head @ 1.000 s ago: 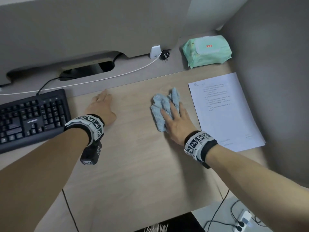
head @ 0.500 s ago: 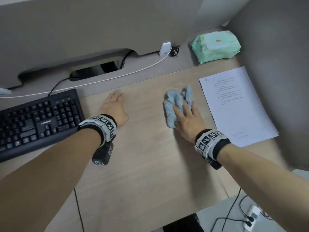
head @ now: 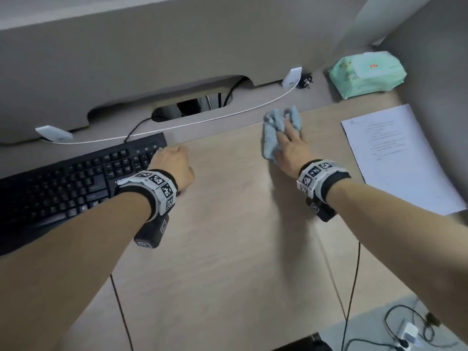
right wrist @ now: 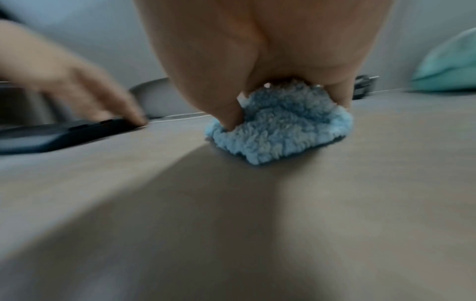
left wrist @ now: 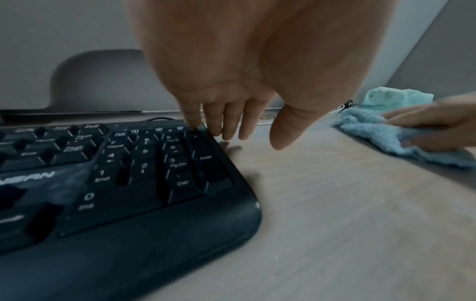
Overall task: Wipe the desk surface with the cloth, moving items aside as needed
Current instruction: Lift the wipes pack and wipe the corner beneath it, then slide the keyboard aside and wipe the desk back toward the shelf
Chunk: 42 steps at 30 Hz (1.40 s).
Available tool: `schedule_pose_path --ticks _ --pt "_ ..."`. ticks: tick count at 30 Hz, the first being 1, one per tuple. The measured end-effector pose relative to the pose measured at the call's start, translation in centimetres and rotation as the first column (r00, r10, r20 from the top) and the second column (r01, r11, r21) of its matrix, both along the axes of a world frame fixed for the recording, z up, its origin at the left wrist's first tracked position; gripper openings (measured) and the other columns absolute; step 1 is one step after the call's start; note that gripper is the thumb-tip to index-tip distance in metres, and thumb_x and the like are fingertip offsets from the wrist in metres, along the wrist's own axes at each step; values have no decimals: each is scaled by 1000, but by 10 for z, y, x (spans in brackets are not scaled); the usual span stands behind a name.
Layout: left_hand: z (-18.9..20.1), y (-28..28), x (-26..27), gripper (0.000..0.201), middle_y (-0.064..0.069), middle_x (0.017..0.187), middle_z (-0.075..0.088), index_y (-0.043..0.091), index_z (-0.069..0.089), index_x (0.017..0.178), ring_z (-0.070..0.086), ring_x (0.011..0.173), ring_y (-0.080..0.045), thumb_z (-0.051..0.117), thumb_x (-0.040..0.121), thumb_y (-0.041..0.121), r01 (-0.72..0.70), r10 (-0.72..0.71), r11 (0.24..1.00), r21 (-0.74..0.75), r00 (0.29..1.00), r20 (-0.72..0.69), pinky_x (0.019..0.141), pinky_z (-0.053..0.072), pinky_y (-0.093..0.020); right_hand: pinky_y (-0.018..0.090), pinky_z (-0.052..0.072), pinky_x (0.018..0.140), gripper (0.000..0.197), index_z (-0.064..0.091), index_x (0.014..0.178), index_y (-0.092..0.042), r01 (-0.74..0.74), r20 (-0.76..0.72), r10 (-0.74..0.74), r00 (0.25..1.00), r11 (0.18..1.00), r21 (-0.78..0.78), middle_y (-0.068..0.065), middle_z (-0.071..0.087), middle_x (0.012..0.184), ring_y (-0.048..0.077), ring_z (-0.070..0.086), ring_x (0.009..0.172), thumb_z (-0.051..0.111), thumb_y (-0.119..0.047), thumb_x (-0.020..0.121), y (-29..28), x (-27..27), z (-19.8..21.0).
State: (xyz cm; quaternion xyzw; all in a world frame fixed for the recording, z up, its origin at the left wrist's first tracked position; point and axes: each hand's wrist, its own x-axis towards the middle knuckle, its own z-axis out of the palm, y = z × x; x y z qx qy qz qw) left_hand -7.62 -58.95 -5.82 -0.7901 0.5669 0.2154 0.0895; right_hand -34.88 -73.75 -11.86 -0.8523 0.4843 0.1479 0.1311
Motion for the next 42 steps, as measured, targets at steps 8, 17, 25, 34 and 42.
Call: schedule_pose_path --ticks 8,17,25,34,42 --pt "-15 -6 1 35 -12 129 55 7 58 113 47 125 -29 51 86 28 63 -65 997 45 996 55 116 24 -45 60 12 118 84 11 156 -14 -254 -4 255 967 965 58 14 5 164 49 3 147 58 -34 89 43 97 14" --pt "-12 -14 -11 28 -14 118 60 8 56 106 55 113 -31 48 87 26 24 -31 995 95 996 82 117 22 -45 55 30 113 63 21 152 -20 53 -14 -54 998 998 -40 20 22 157 45 25 141 40 -42 96 -64 -26 8" --pt "-13 -15 -19 29 -16 115 59 6 56 103 54 110 -37 49 85 28 -35 27 996 87 995 93 108 35 -43 56 25 115 80 16 154 -19 78 -101 -76 992 997 13 15 14 161 47 15 144 57 -47 91 -54 9 19" --pt "8 -5 -13 41 -19 122 60 6 60 119 55 116 -40 49 79 6 -214 222 974 71 963 -150 100 46 -41 55 41 98 68 38 144 -24 -436 42 435 900 891 124 12 37 141 39 35 128 60 -50 86 109 48 45" --pt "21 58 31 38 -10 126 61 17 60 125 57 114 -29 52 89 13 -485 400 858 -168 837 -373 103 43 -33 37 48 69 79 21 151 -27 -447 119 434 893 885 129 11 59 120 32 64 90 34 -75 89 150 70 75"
